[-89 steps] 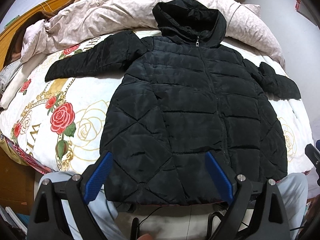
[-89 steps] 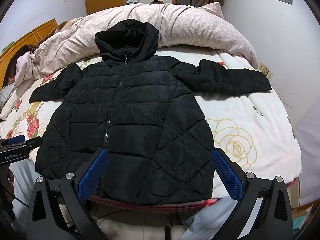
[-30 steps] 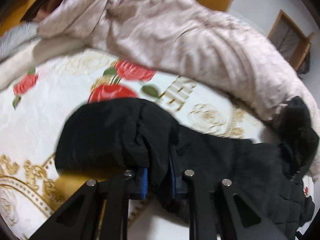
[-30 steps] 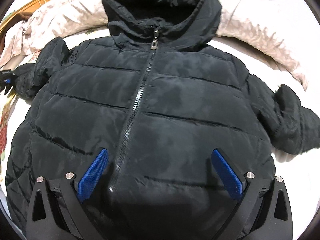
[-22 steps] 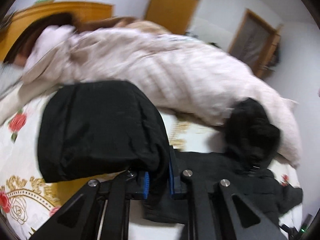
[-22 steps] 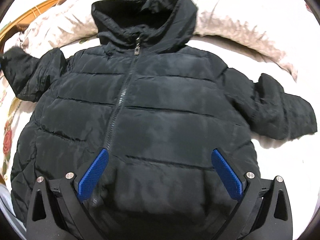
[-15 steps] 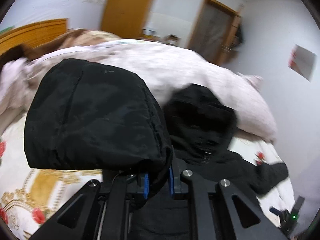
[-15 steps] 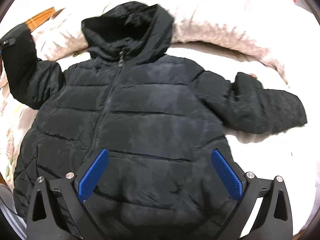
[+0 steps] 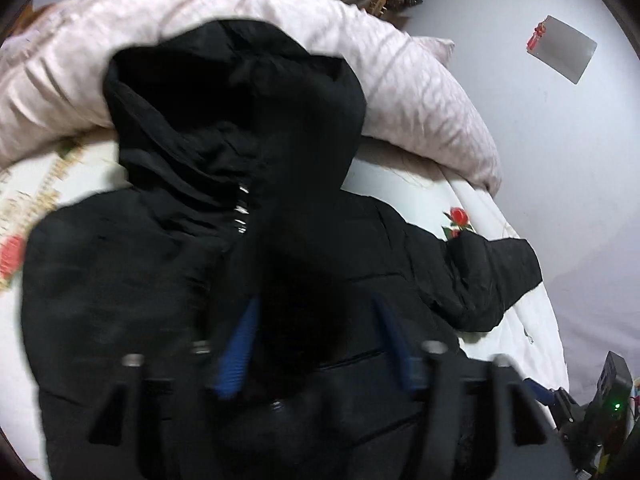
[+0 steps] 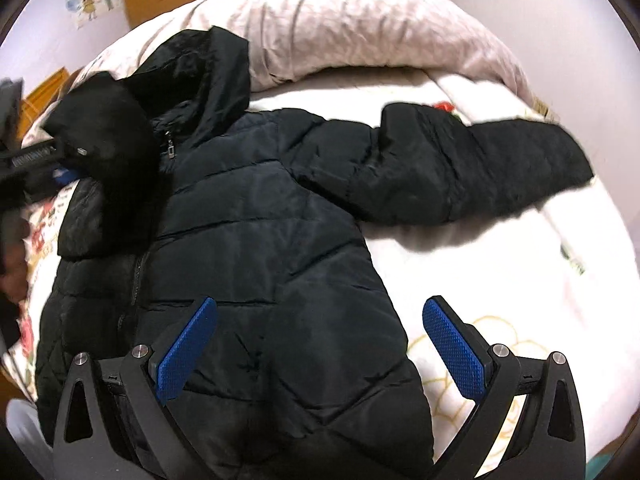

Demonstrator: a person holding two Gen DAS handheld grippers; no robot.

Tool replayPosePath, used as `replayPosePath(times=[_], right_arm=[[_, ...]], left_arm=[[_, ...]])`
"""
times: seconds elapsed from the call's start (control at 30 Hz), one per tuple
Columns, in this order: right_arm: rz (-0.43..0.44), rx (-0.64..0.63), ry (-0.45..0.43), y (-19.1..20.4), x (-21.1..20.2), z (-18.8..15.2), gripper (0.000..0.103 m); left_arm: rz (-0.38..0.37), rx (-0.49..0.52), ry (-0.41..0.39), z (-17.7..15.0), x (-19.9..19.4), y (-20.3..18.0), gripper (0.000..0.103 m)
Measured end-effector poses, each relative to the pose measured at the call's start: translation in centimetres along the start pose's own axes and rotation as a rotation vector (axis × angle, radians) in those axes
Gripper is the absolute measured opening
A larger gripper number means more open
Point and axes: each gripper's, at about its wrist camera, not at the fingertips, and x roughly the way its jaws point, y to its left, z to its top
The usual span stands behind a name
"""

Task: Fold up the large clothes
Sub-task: 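Carry the sleeve across the jacket body with the left tool and release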

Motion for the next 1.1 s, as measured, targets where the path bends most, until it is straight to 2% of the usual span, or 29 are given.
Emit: replayPosePath(times=[0.07, 0.23, 0.33, 0.5, 0.57, 0.6, 0.63, 0.7, 0.73, 0.8, 0.87, 1.0, 1.1], right_arm=[[0.01, 0.02, 0.003, -0.8, 0.1, 0.0, 0.102], [0.013, 0.034, -0.023, -1.0, -0.2, 0.7, 0.102], [0.037, 0.016, -0.049, 0.1, 0.1, 1.8, 0.102], [0.093, -0.008, -0.08, 3.3, 1.7, 4.3, 0.09], [0.103, -0.021, -0.077, 4.8, 2.9, 5.2, 0.087], [0.107, -0.033, -0.068, 5.5, 3.9, 5.5, 0.08], [0.103, -0.049, -0.056, 6.1, 5.1, 5.8, 0.069], [0.082, -0.084, -0.016, 7.1, 7.6, 6.0, 0.053], [0.078, -0.099, 0.018, 7.5, 9.7, 6.2, 0.048], [0.061, -0.109, 0.056, 7.6, 12.7, 6.6, 0.048], [0.047, -0.112, 0.055, 7.3, 14.5, 7.3, 0.048], [0.021, -0.131, 0.053, 7.3, 16.2, 8.7, 0.048], [0.013, -0.132, 0.061, 7.2, 15.8, 8.8, 0.048]], left_arm=[[-0.042, 0.007, 0.027, -0.4, 1.1, -1.1, 0.08], [-0.118, 0.04, 0.028, -1.3, 0.5, -2.8, 0.083], [-0.11, 0.039, -0.012, -1.5, -2.2, -1.7, 0.085], [-0.05, -0.029, -0.062, -0.6, -6.6, 4.4, 0.085], [0.026, -0.04, -0.083, -0.4, -7.5, 7.1, 0.085], [0.091, -0.054, -0.084, -0.3, -7.7, 9.1, 0.085], [0.13, -0.075, -0.079, -0.1, -7.3, 10.9, 0.085], [0.21, -0.116, -0.072, 0.1, -6.6, 14.3, 0.084], [0.249, -0.135, -0.068, 0.1, -6.2, 15.7, 0.078], [0.286, -0.18, -0.059, -0.1, -5.4, 18.5, 0.075], [0.282, -0.206, -0.056, -0.2, -4.8, 19.8, 0.076], [0.294, -0.201, -0.066, -1.0, -2.5, 19.0, 0.077], [0.296, -0.193, -0.063, -1.0, -3.3, 18.3, 0.076]])
